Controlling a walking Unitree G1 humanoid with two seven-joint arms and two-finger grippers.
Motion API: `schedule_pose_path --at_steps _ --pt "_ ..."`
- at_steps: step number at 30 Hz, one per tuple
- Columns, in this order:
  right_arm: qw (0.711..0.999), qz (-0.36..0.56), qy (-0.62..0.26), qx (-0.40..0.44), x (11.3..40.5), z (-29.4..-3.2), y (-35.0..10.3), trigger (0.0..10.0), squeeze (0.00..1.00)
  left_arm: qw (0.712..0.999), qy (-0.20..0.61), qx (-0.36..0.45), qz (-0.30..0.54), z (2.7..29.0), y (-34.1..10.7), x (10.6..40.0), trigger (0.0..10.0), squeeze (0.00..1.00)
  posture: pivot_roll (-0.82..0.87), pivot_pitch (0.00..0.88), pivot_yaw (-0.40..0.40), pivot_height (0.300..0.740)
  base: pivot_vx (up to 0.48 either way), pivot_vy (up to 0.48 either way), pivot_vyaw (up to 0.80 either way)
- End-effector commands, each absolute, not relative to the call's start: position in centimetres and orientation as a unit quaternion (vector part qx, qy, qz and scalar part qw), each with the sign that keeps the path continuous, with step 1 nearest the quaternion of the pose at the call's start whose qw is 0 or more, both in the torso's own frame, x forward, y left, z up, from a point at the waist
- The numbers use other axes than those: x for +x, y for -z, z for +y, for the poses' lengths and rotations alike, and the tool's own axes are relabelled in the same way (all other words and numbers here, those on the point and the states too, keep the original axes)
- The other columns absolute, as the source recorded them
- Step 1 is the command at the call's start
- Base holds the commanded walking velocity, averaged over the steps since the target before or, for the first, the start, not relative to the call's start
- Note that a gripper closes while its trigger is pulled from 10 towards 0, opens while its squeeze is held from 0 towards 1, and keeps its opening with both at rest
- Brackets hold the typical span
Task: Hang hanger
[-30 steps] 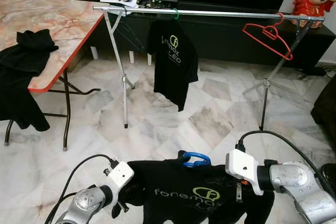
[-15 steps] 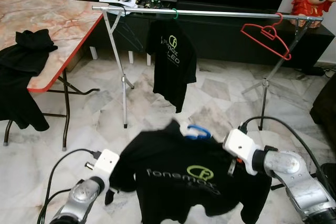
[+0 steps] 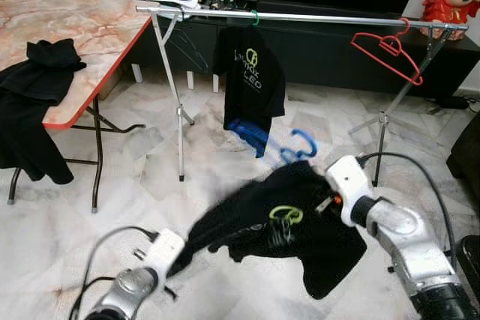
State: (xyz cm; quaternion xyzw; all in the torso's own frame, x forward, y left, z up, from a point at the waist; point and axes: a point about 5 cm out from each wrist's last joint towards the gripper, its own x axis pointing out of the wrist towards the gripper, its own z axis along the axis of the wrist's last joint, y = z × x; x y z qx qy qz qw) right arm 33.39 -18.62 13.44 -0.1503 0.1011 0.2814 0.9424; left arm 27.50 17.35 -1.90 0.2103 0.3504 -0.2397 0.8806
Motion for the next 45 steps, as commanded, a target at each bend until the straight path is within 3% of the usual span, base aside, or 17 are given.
schedule_pose_path --at_steps 1,3,6,7,8,10,11,12,13,18,23,28,33,42,43,44,45 --pt "0.966 0.049 -0.216 -0.135 34.2 -21.0 -16.4 0.0 0.0 0.838 0.262 0.226 0.422 19.1 3.9 24.8 0.0 0.0 -0.03 0.099 -0.053 0.721 0.0 0.0 0.0" --pt "0.958 0.051 -0.248 -0.134 34.0 -20.1 -16.1 0.0 0.0 0.824 0.31 0.244 0.408 18.4 3.6 25.0 0.0 0.0 -0.03 0.097 -0.056 0.721 0.0 0.0 0.0" --pt "0.948 0.054 -0.278 -0.144 33.6 -19.5 -15.8 0.0 0.0 0.839 0.3 0.247 0.38 18.4 2.9 25.8 0.0 0.0 -0.03 0.096 -0.057 0.721 0.0 0.0 0.0" --pt "0.941 0.06 -0.295 -0.154 33.4 -19.3 -15.6 0.0 0.0 0.856 0.275 0.237 0.368 18.6 2.4 26.4 1.2 0.0 -0.03 0.094 -0.058 0.721 0.0 0.0 0.0" --pt "0.929 0.072 -0.321 -0.169 33.0 -19.0 -15.1 0.0 0.0 0.868 0.257 0.247 0.347 18.9 1.9 27.0 7.3 0.0 -0.03 0.093 -0.059 0.721 0.0 0.0 0.0" --pt "0.918 0.084 -0.342 -0.18 32.7 -18.9 -14.8 0.0 0.0 0.872 0.254 0.259 0.327 19.0 1.4 27.4 7.3 0.0 -0.03 0.093 -0.059 0.721 0.0 0.0 0.0" --pt "0.897 0.098 -0.379 -0.207 32.1 -18.6 -14.1 0.0 0.0 0.883 0.255 0.26 0.297 19.0 0.7 27.9 10.0 0.19 -0.03 0.091 -0.059 0.721 0.0 0.0 0.0" --pt "0.897 0.098 -0.379 -0.207 32.1 -18.6 -14.1 0.0 0.0 0.883 0.255 0.26 0.297 19.0 0.7 27.9 10.0 0.19 -0.03 0.091 -0.059 0.721 0.0 0.0 0.0" --pt "0.879 0.115 -0.404 -0.225 31.6 -18.6 -13.5 0.0 0.0 0.886 0.273 0.249 0.28 18.8 0.3 28.0 10.0 1.0 -0.03 0.09 -0.061 0.721 0.0 0.0 0.0" --pt "0.842 0.154 -0.437 -0.275 31.2 -19.1 -12.1 0.0 0.0 0.875 0.334 0.242 0.253 18.8 -0.8 27.9 10.0 1.0 -0.03 0.084 -0.062 0.721 0.0 0.0 0.0" --pt "0.848 0.157 -0.427 -0.272 31.9 -19.1 -11.7 0.0 0.0 0.85 0.402 0.228 0.255 19.1 -2.1 27.5 10.0 1.0 -0.02 0.078 -0.063 0.721 0.0 0.0 0.0" --pt "0.823 0.158 -0.478 -0.263 31.3 -18.2 -11.0 0.0 0.0 0.864 0.419 0.189 0.208 18.5 -4.6 28.2 10.0 1.0 -0.01 0.07 -0.066 0.721 0.0 0.0 0.0" --pt "0.771 0.2 -0.539 -0.273 30.1 -17.9 -9.1 0.0 0.0 0.859 0.468 0.147 0.147 16.2 -8.0 28.9 10.0 1.0 -0.01 0.072 -0.072 0.721 0.0 0.0 0.0" --pt "0.751 0.222 -0.56 -0.27 29.8 -17.2 -7.4 0.0 0.0 0.843 0.51 0.126 0.116 14.2 -10.4 28.6 10.0 1.0 0.0 0.082 -0.071 0.721 0.0 0.0 0.0" --pt "0.752 0.219 -0.56 -0.269 29.9 -17.1 -7.4 0.0 0.0 0.84 0.514 0.125 0.117 14.1 -10.4 28.6 10.0 0.1 0.0 0.082 -0.071 0.721 0.0 0.0 0.0" --pt "0.754 0.213 -0.561 -0.268 30.0 -16.8 -7.6 0.0 0.0 0.837 0.519 0.127 0.122 14.1 -10.4 28.5 10.0 0.0 0.0 0.086 -0.069 0.721 0.0 0.0 0.0" --pt "0.753 0.211 -0.563 -0.266 30.0 -16.7 -7.6 0.0 0.0 0.835 0.52 0.129 0.128 14.1 -10.4 28.5 10.0 0.0 0.0 0.086 -0.069 0.721 0.0 0.0 0.0"
